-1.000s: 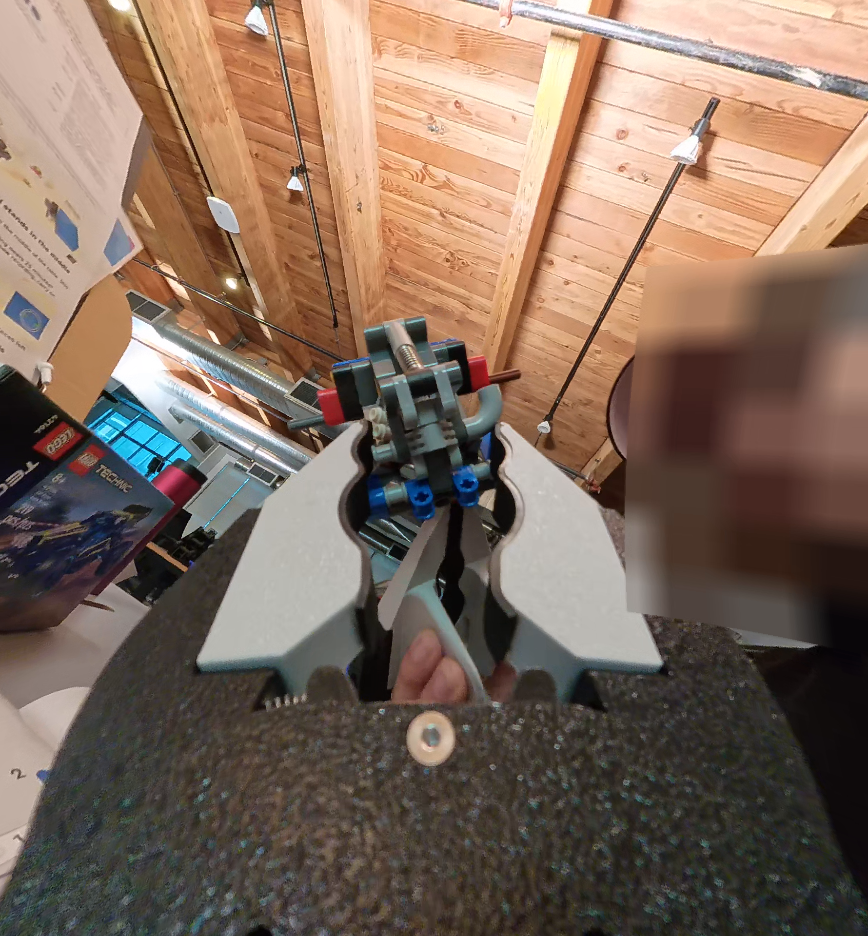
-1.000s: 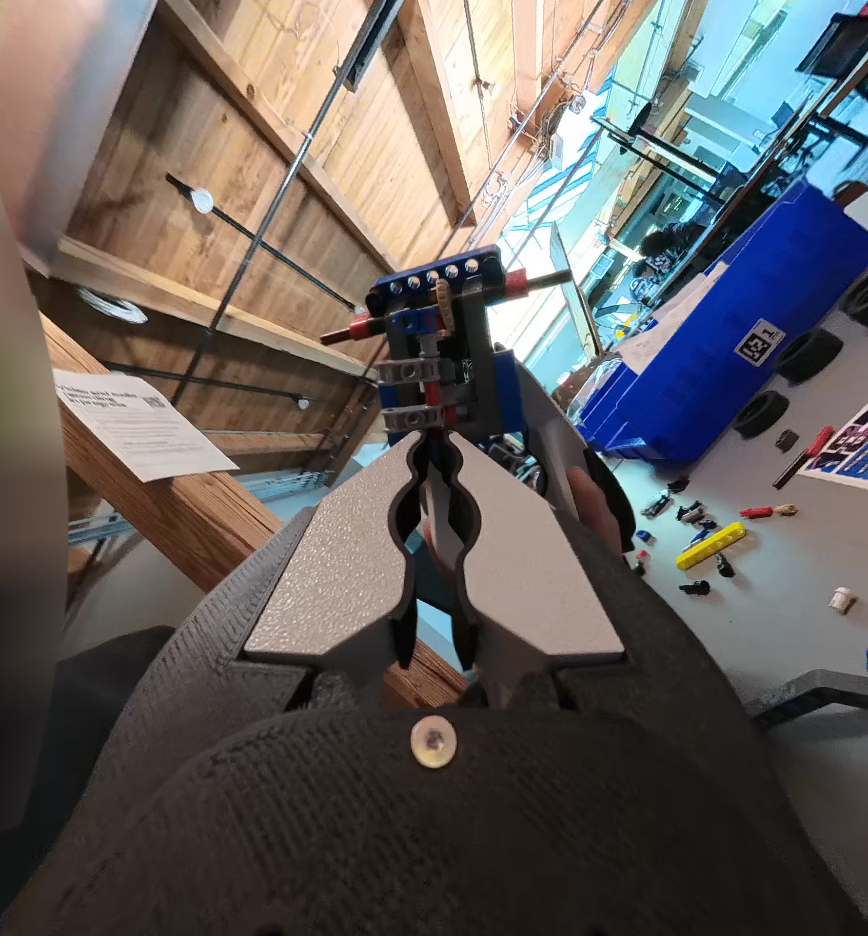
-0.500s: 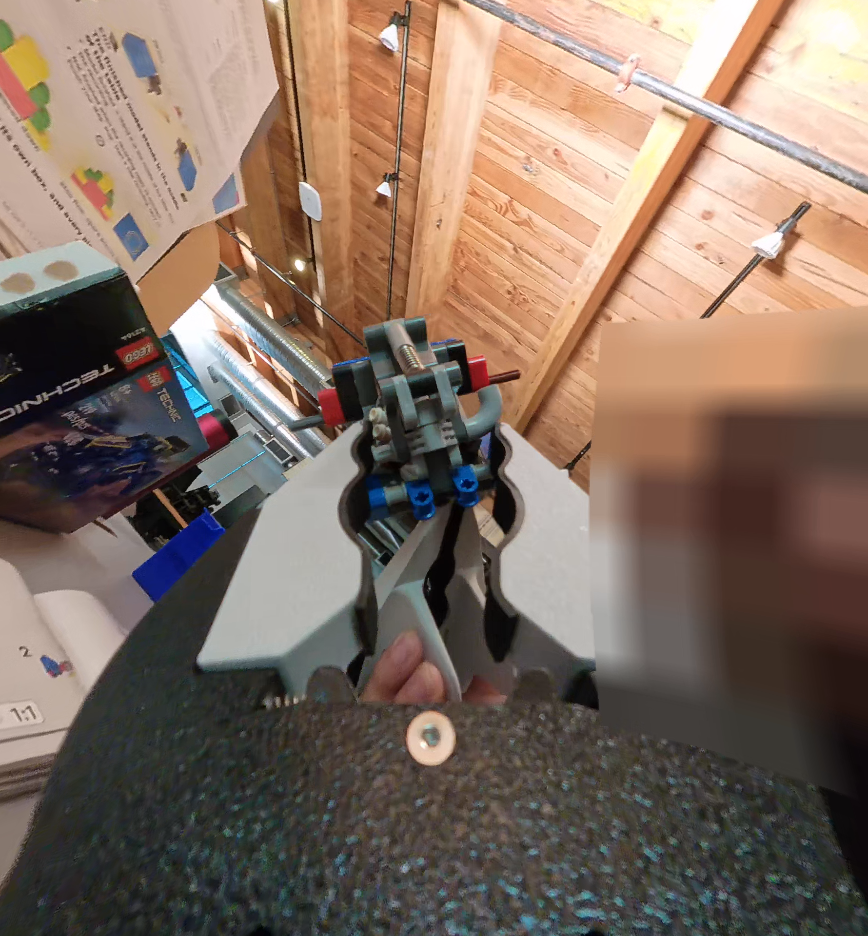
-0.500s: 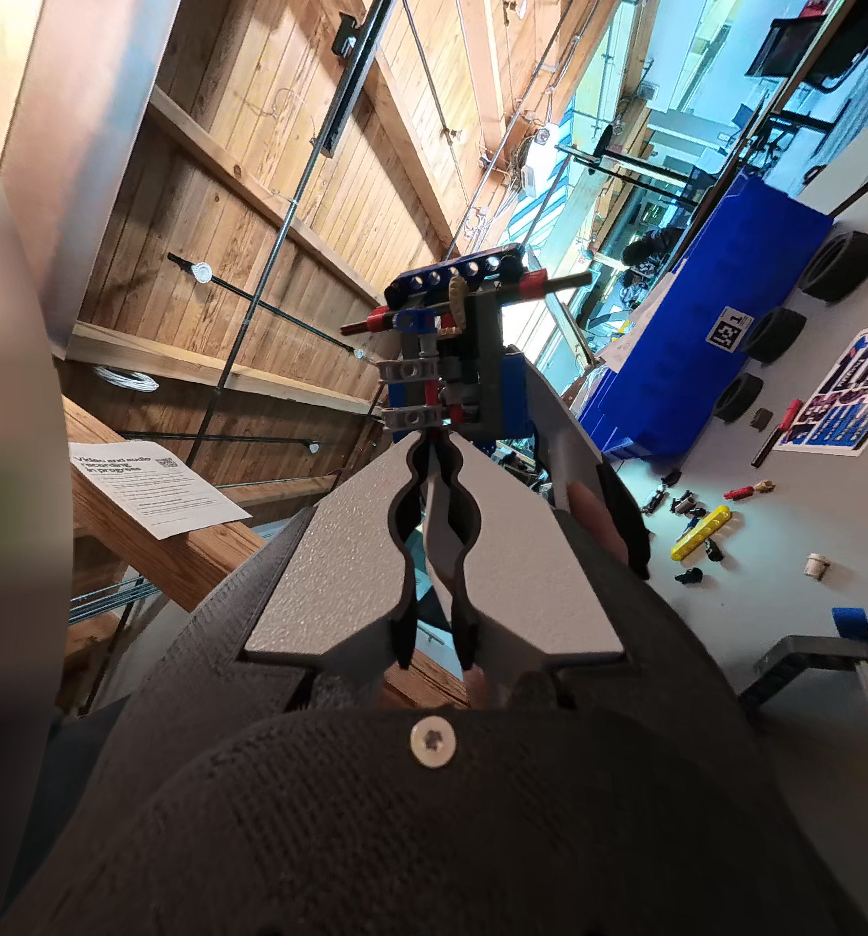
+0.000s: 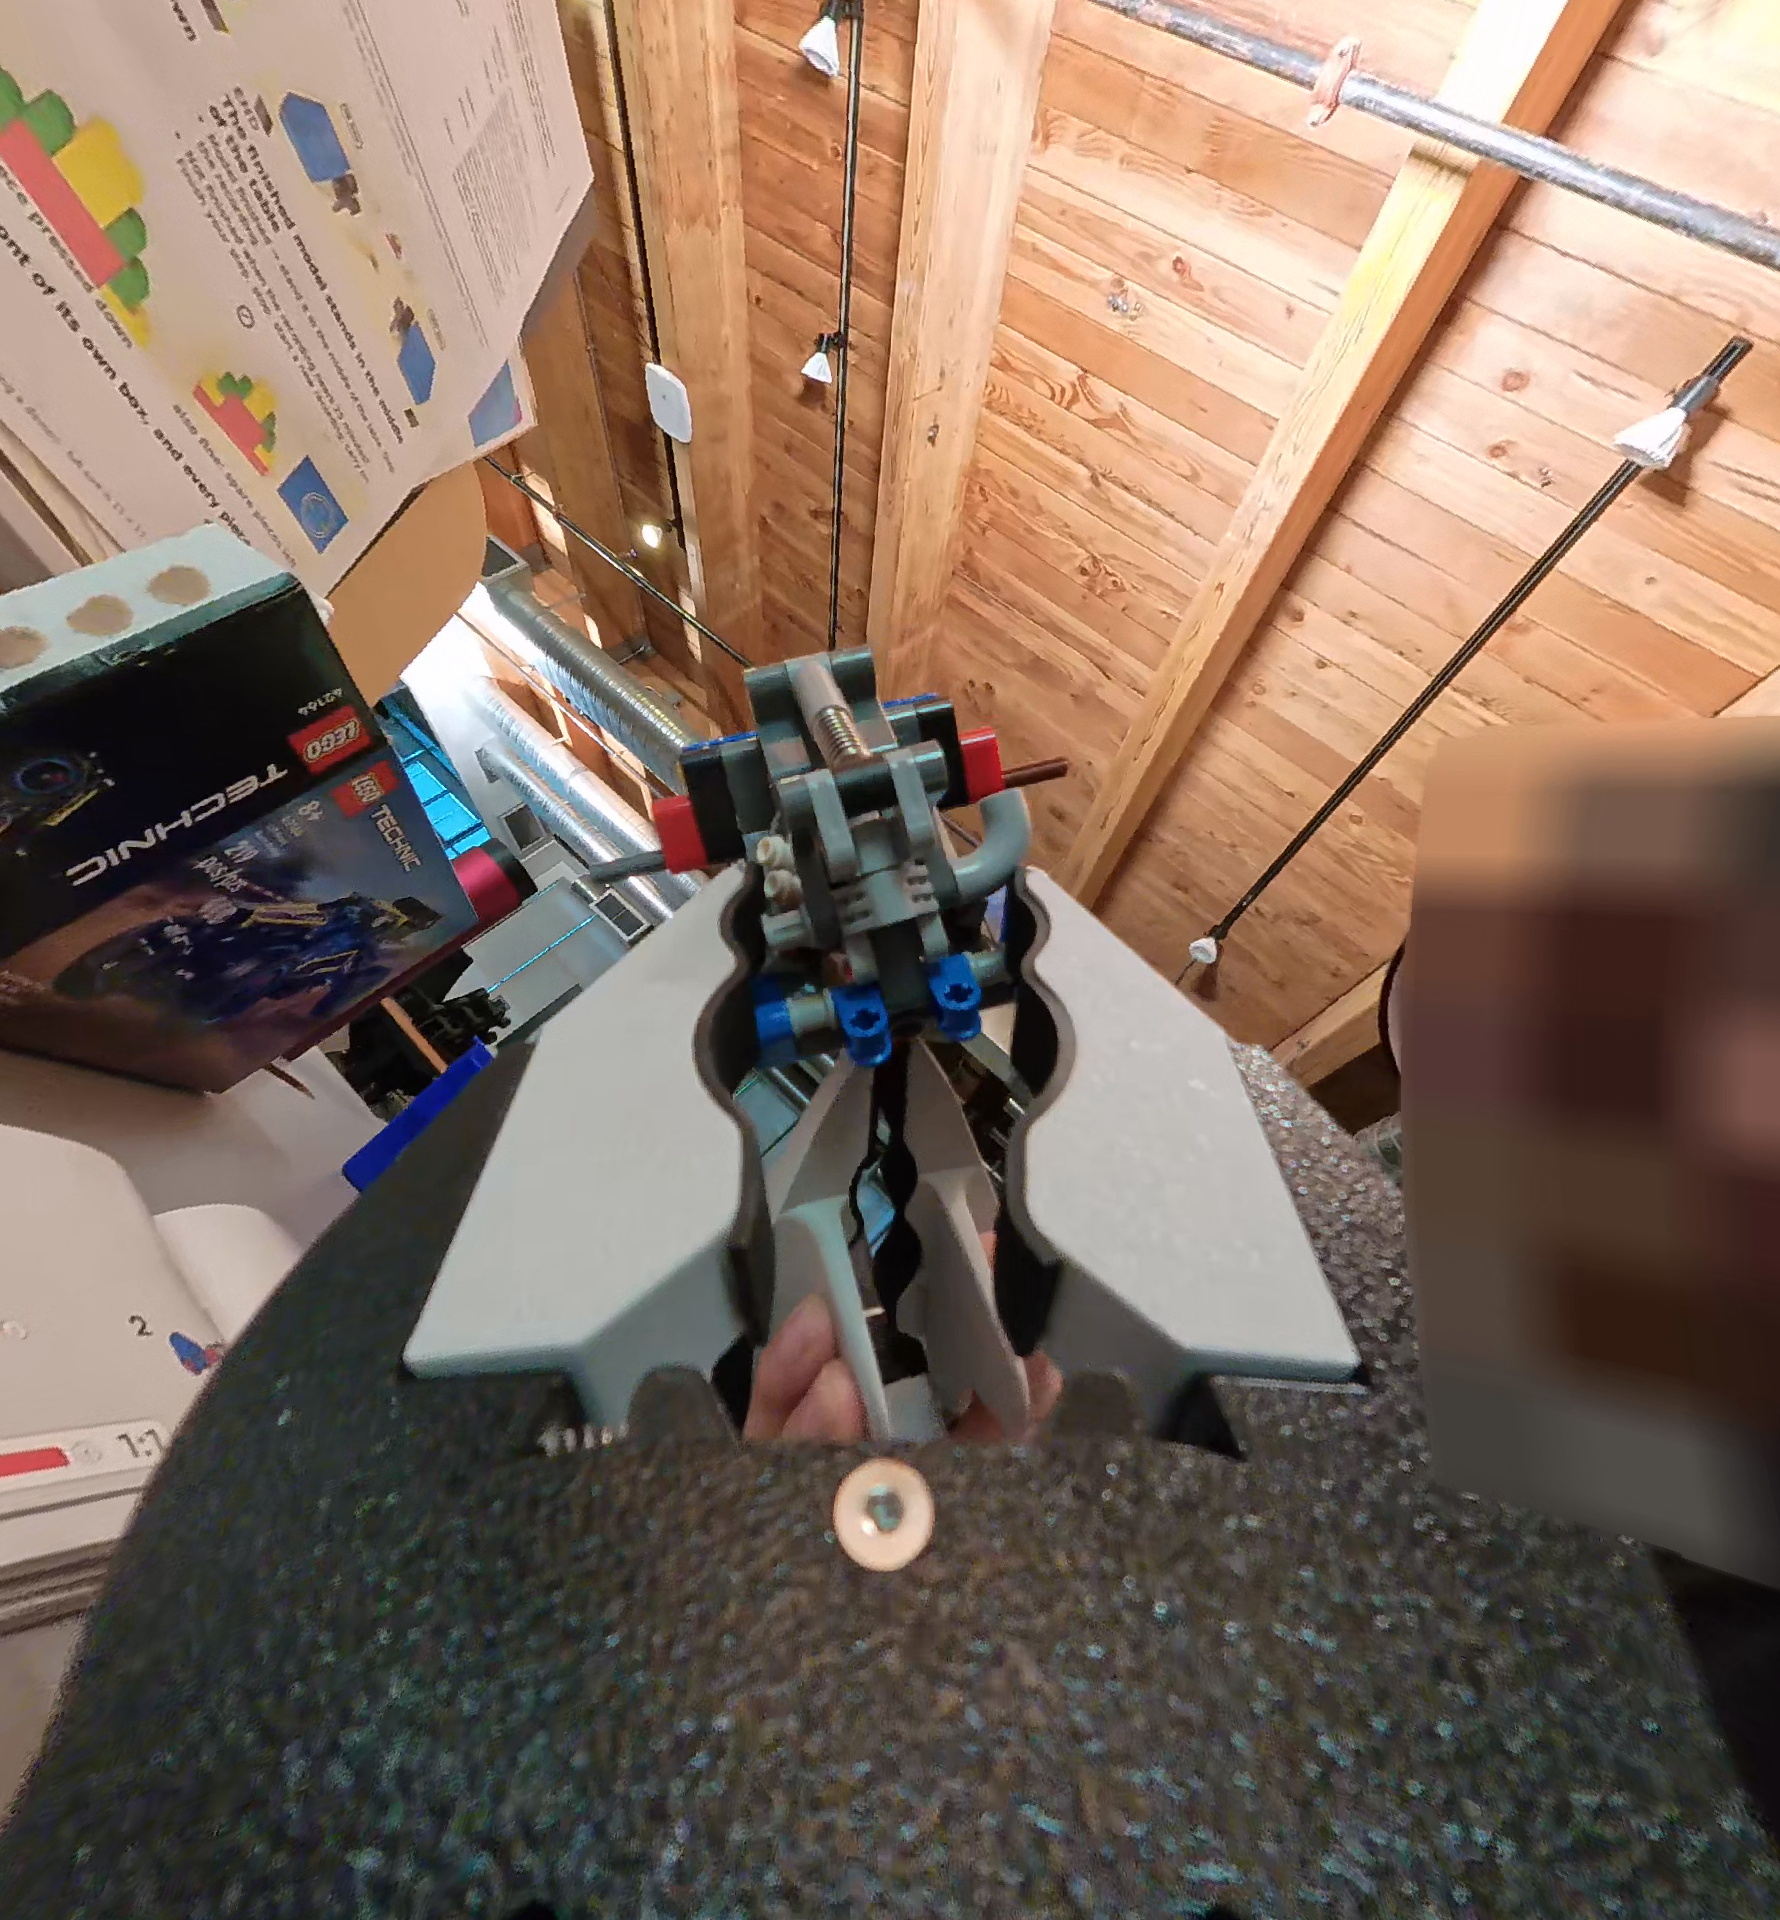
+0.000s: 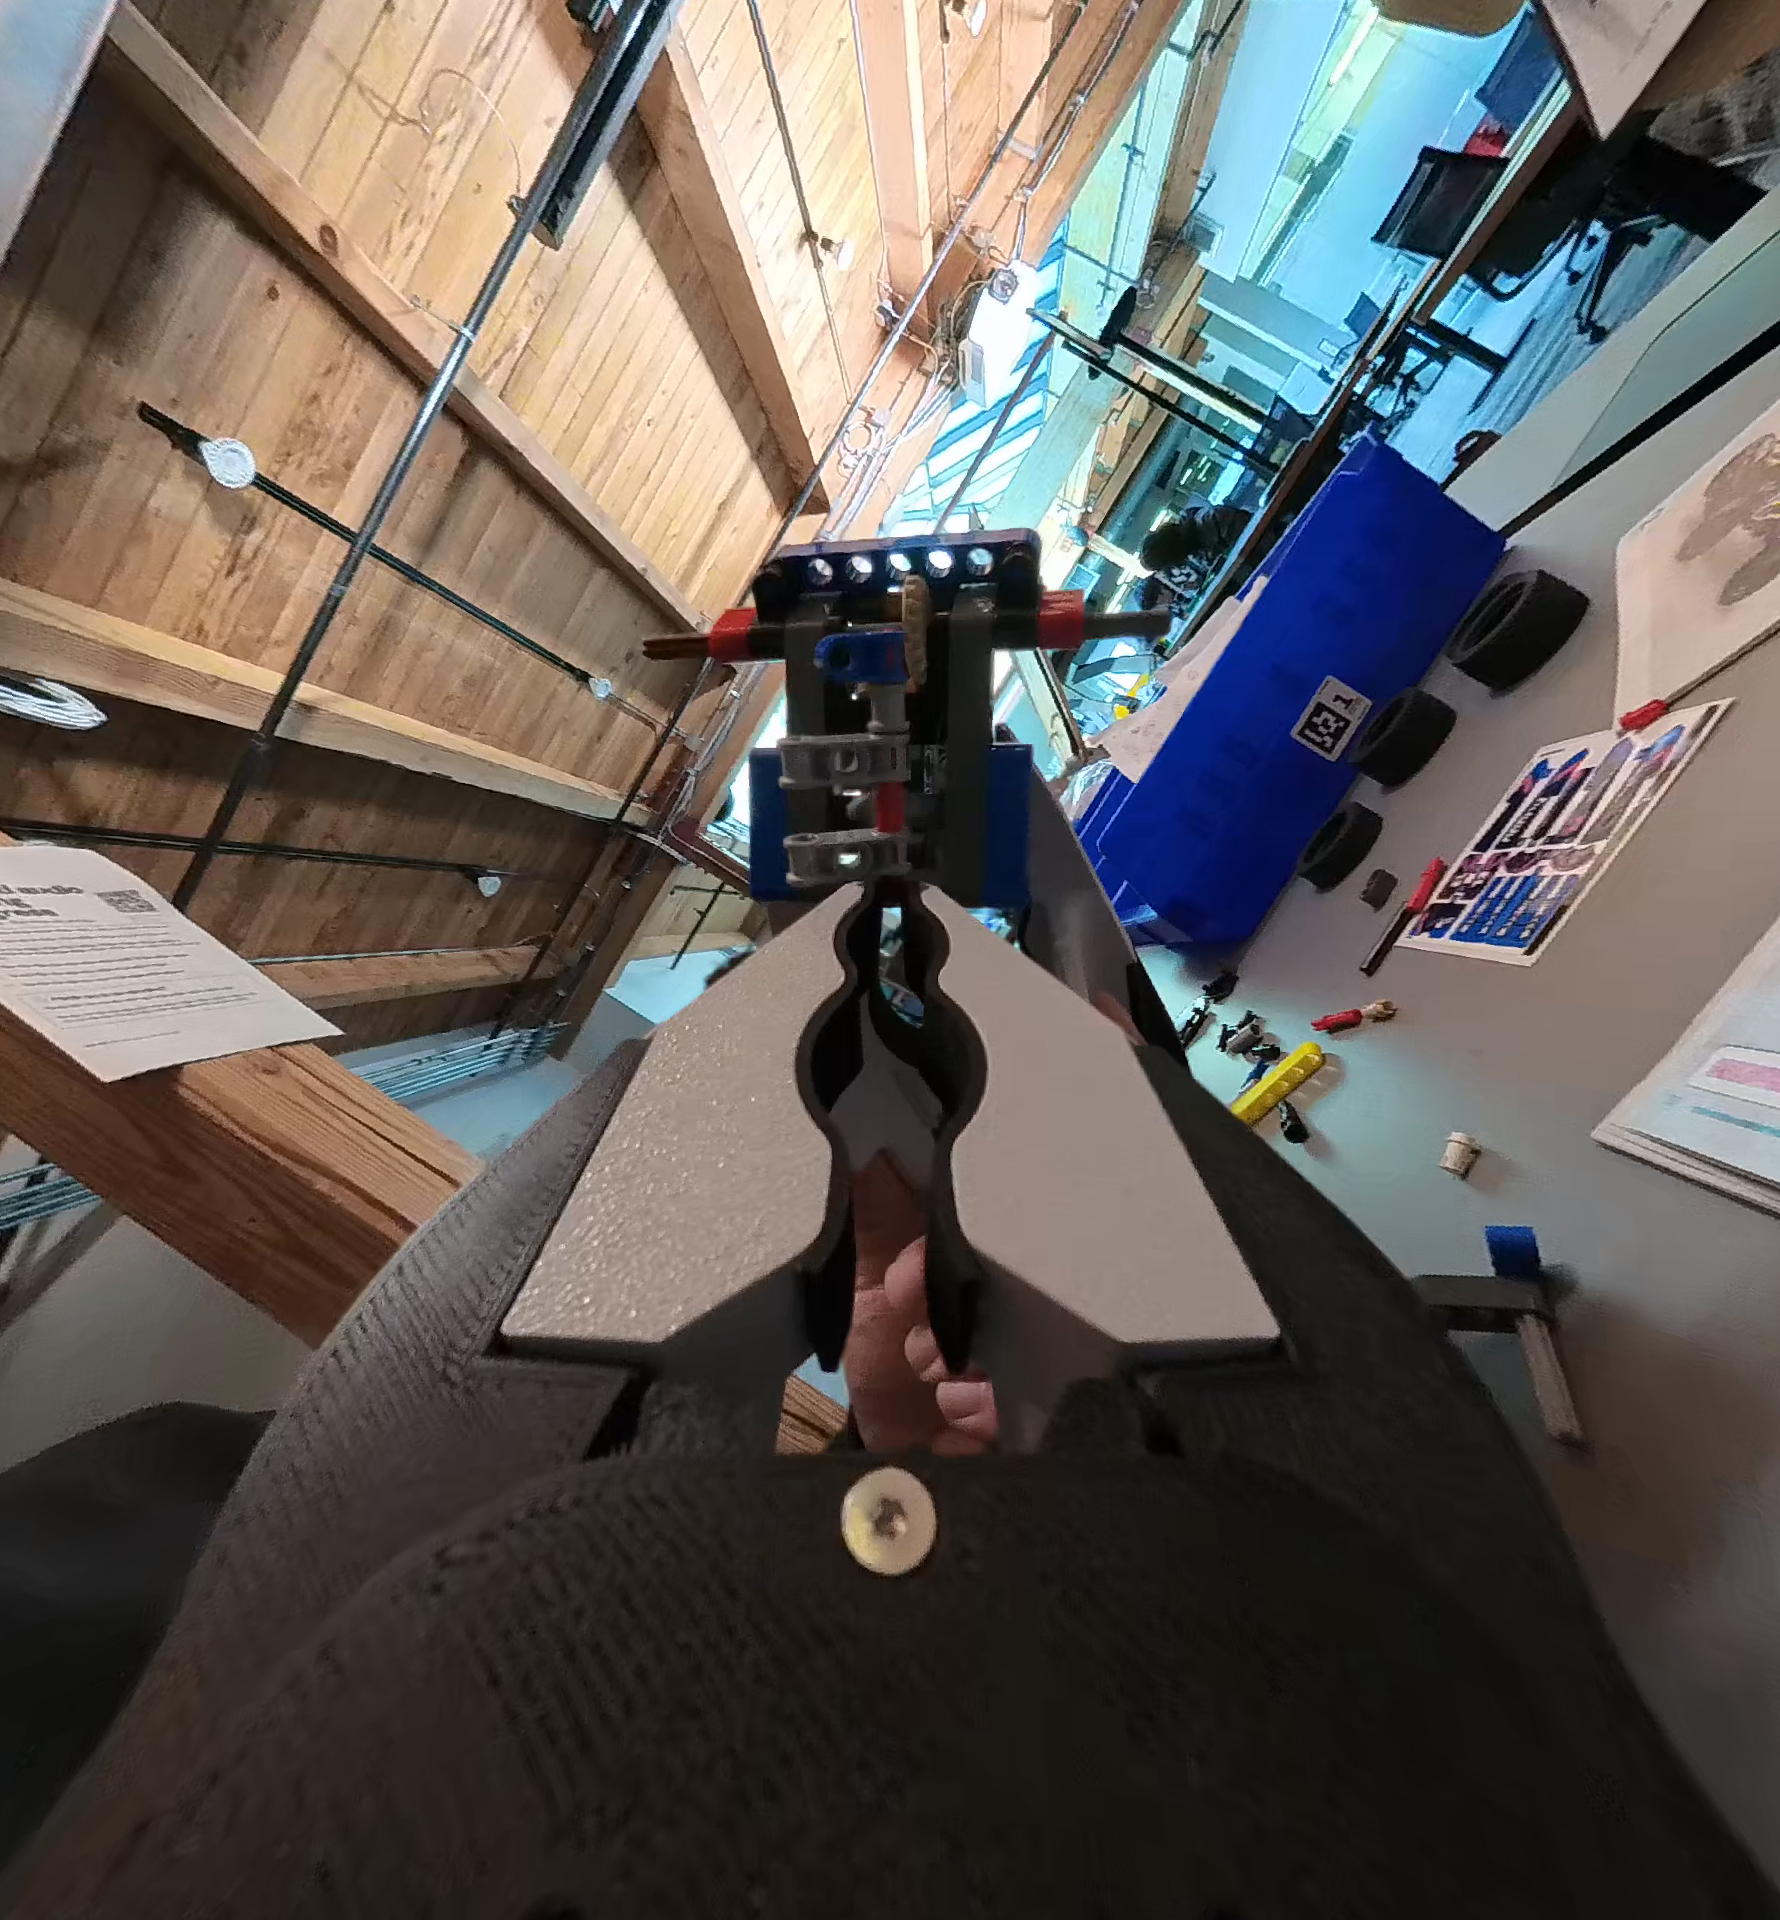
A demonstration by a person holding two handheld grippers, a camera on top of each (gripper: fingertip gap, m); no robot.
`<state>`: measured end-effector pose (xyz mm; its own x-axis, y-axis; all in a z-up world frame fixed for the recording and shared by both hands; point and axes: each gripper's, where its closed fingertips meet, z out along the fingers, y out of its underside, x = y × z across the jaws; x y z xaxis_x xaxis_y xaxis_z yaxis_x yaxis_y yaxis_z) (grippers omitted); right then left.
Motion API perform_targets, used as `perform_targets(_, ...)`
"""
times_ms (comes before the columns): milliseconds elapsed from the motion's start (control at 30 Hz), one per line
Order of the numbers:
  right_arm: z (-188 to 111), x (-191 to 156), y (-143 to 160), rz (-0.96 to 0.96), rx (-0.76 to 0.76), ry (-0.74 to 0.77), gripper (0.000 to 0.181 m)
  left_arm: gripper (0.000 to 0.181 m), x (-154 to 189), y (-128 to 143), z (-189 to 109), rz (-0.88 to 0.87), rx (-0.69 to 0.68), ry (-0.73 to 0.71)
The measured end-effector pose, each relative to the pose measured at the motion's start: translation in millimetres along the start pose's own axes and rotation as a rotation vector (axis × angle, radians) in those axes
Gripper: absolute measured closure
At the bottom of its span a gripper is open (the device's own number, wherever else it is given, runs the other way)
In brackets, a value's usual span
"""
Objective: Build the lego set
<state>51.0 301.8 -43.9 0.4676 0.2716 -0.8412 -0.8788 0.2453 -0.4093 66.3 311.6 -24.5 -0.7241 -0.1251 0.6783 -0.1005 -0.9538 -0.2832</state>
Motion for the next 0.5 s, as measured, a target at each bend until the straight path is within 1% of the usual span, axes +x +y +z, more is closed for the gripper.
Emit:
perform_targets(33, 0, 0, 0, -0.017, -0.005, 0.01, 0.18, 0.137, 0, 1, 0, 0.008, -0.007, 0.002)
perform_targets(233, -2, 2, 6, -0.185, -0.097, 0.084, 0.18, 0.137, 6, 2, 1, 0.069, -0.049, 0.027)
perform_targets(500, -5, -8, 9, -0.327, -0.212, 0.108, 0.181, 0.137, 21, 3, 1, 0.099, -0.079, 0.115)
